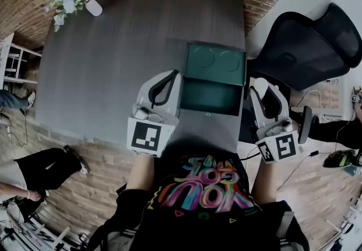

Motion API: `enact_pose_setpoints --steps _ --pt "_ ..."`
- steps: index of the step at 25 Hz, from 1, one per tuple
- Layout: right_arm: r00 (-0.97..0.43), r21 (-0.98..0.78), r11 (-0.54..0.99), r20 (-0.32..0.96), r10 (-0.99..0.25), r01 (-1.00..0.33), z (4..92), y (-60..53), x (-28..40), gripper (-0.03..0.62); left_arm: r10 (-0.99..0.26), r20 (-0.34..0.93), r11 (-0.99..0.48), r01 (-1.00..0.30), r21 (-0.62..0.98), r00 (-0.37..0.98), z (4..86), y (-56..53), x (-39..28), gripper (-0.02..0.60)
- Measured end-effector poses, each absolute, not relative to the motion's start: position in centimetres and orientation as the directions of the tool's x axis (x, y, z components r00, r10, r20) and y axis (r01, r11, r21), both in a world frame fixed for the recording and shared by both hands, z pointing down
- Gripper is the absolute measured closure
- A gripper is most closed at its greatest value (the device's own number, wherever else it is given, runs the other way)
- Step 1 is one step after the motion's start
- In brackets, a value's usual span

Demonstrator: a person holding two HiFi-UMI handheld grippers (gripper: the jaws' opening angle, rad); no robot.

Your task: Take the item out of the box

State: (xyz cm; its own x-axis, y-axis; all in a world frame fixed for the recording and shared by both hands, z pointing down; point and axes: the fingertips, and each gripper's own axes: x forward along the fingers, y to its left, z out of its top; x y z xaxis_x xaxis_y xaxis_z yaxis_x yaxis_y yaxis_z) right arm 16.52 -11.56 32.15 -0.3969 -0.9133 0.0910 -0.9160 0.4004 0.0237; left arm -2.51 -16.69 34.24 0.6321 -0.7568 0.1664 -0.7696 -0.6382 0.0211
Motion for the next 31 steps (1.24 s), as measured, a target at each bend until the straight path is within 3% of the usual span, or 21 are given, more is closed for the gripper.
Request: enact_pose_setpoints --steps 31 --pt "-0.407 -0.023 0.407 0.108 -0.907 -0.913 33.2 -11.2 16.5 0.456 -0.757 0.169 -0.637 -0.77 0.022 0.631 34.6 -16.7 -2.6 0.581"
